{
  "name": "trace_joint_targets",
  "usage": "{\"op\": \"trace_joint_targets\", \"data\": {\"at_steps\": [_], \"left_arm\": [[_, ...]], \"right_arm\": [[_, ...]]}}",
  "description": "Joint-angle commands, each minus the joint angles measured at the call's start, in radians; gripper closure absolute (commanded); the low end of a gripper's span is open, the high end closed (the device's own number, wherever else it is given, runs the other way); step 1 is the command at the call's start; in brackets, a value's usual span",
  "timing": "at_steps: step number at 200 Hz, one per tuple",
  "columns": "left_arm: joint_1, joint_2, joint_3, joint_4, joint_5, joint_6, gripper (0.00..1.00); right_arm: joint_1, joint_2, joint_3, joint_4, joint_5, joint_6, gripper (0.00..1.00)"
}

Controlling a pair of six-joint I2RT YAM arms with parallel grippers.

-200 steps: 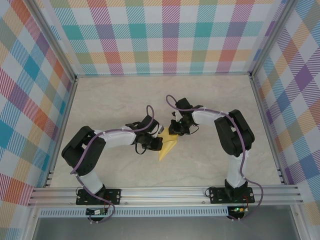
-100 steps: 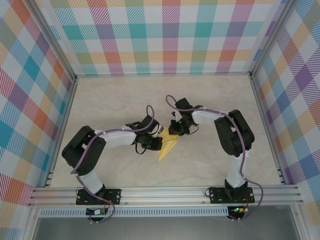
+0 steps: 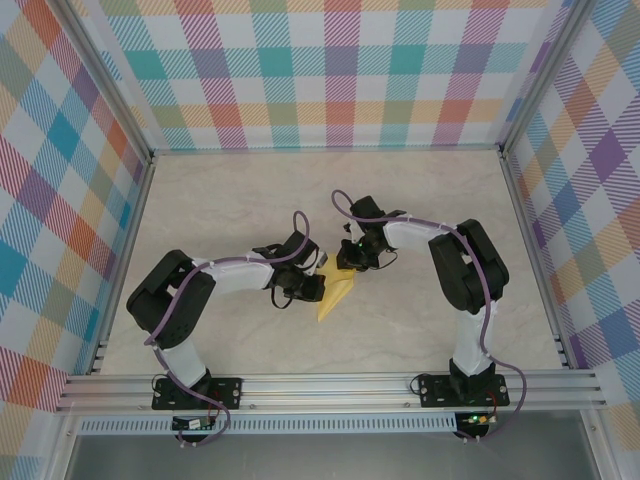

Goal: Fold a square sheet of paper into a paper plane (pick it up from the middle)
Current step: Third fold the triangle at the center of the table.

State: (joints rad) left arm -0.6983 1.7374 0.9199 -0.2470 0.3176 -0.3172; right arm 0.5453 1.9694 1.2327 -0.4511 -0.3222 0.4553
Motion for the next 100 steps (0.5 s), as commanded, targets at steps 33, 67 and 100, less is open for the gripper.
{"op": "trace_joint_targets", "data": {"at_steps": [33, 67, 100], "left_arm": [[0.009, 0.029, -0.012, 0.017, 0.012, 0.015, 0.96], [0.008, 0.031, -0.013, 0.018, 0.020, 0.012, 0.96], [0.008, 0.030, -0.014, 0.029, 0.033, 0.000, 0.96]], "right_arm": [[0.014, 0.002, -0.003, -0.074, 0.031, 0.006, 0.81], [0.012, -0.088, 0.011, -0.091, 0.065, 0.027, 0.77], [0.004, -0.217, -0.041, -0.078, 0.143, 0.078, 0.73]]}}
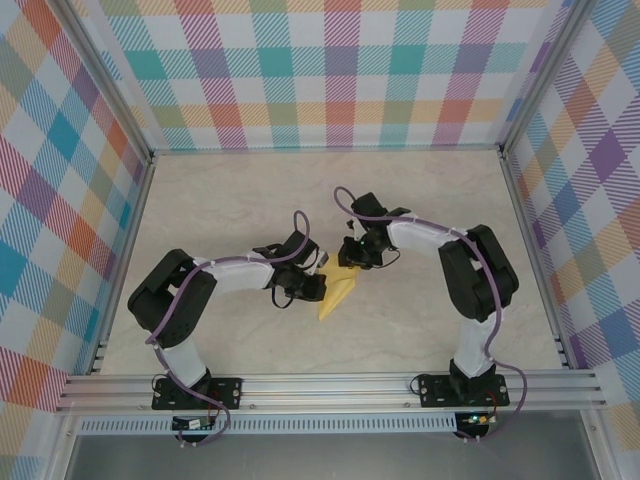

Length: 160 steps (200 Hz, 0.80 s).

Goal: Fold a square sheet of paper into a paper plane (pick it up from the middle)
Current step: Third fold the triangle at the center of the table.

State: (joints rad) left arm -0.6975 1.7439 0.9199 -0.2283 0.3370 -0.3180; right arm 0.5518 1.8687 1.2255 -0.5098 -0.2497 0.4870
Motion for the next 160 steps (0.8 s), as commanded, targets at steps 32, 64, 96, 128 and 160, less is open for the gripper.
{"op": "trace_joint_targets", "data": {"at_steps": [32, 64, 96, 128, 160], "left_arm": [[0.007, 0.014, -0.007, 0.014, 0.026, -0.006, 0.95], [0.007, 0.006, 0.001, -0.003, 0.023, 0.004, 0.95], [0.007, 0.001, 0.010, -0.011, 0.024, 0.005, 0.95], [0.007, 0.006, 0.021, -0.016, 0.025, 0.007, 0.94], [0.007, 0.005, 0.032, -0.022, 0.029, 0.011, 0.94]], "right_arm": [[-0.003, -0.192, -0.121, 0.017, 0.075, 0.091, 0.73], [-0.004, -0.166, -0.137, 0.059, 0.004, 0.084, 0.80], [-0.004, -0.057, -0.036, 0.028, 0.005, 0.045, 0.83], [-0.004, 0.043, 0.048, -0.022, 0.040, 0.012, 0.85], [-0.004, 0.103, 0.084, -0.046, 0.041, -0.028, 0.85]]}}
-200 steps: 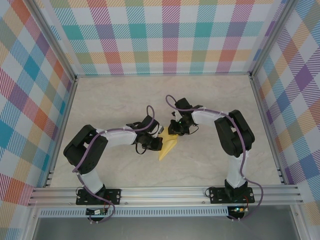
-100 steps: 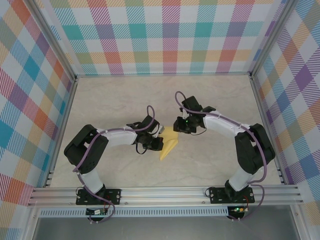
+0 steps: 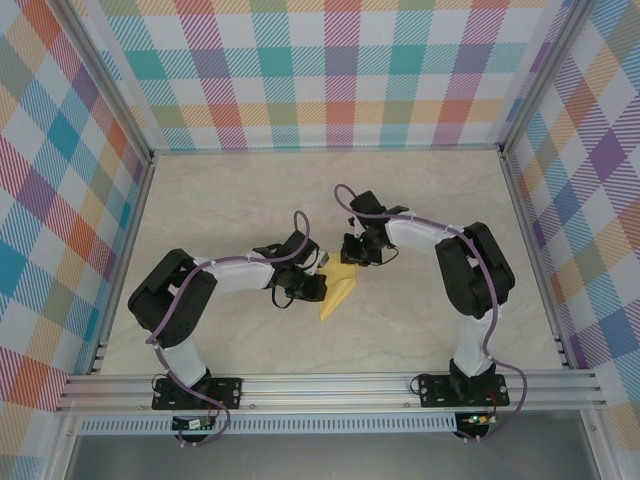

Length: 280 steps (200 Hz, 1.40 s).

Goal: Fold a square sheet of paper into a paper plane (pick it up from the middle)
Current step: Third fold the triangle at the center of the table.

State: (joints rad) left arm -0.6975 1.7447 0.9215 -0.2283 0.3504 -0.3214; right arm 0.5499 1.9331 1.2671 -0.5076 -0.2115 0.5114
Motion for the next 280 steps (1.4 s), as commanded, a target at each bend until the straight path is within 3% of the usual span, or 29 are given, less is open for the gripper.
{"op": "trace_joint_targets", "data": {"at_steps": [1, 147, 280], "left_arm": [[0.007, 0.003, 0.031, -0.022, 0.016, 0.015, 0.94], [0.007, -0.033, 0.022, -0.083, 0.009, 0.009, 0.93], [0.007, -0.023, 0.026, 0.004, 0.036, 0.009, 0.92]], "right_arm": [[-0.002, 0.040, 0.043, -0.048, 0.003, -0.054, 0.85], [-0.001, 0.077, 0.025, -0.056, 0.020, -0.071, 0.85], [-0.001, 0.083, 0.000, -0.046, 0.008, -0.062, 0.85]]}}
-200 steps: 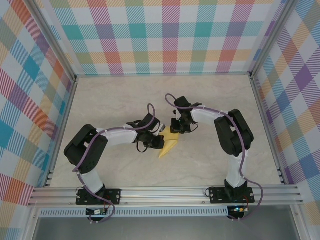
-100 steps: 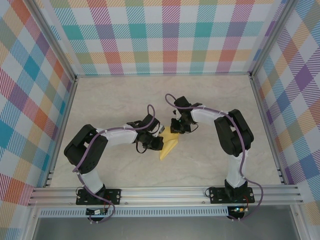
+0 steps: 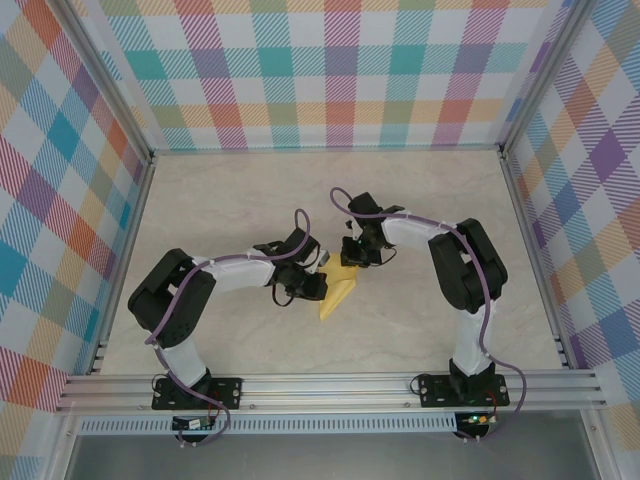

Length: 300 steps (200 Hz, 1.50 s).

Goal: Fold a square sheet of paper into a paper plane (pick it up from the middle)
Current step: Third fold the triangle at the center of the table.

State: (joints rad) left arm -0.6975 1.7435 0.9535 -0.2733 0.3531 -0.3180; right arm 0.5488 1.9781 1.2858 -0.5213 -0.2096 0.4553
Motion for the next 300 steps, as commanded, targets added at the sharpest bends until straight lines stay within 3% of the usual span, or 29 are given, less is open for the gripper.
{"op": "trace_joint_targets", "data": {"at_steps": [1, 134, 246, 300], "left_arm": [[0.007, -0.022, -0.006, 0.050, 0.034, 0.005, 0.92], [0.007, 0.029, 0.011, -0.037, -0.016, 0.001, 0.92], [0.007, 0.030, 0.006, -0.014, 0.004, -0.001, 0.91], [0.007, 0.033, -0.002, -0.014, 0.015, 0.005, 0.92]], "right_arm": [[0.000, 0.039, -0.019, -0.032, 0.006, -0.007, 0.85], [0.000, 0.033, -0.025, -0.037, 0.019, -0.010, 0.84], [0.000, 0.029, -0.024, -0.038, 0.012, -0.002, 0.83], [-0.011, -0.144, -0.044, -0.015, -0.018, 0.047, 0.73]]}}
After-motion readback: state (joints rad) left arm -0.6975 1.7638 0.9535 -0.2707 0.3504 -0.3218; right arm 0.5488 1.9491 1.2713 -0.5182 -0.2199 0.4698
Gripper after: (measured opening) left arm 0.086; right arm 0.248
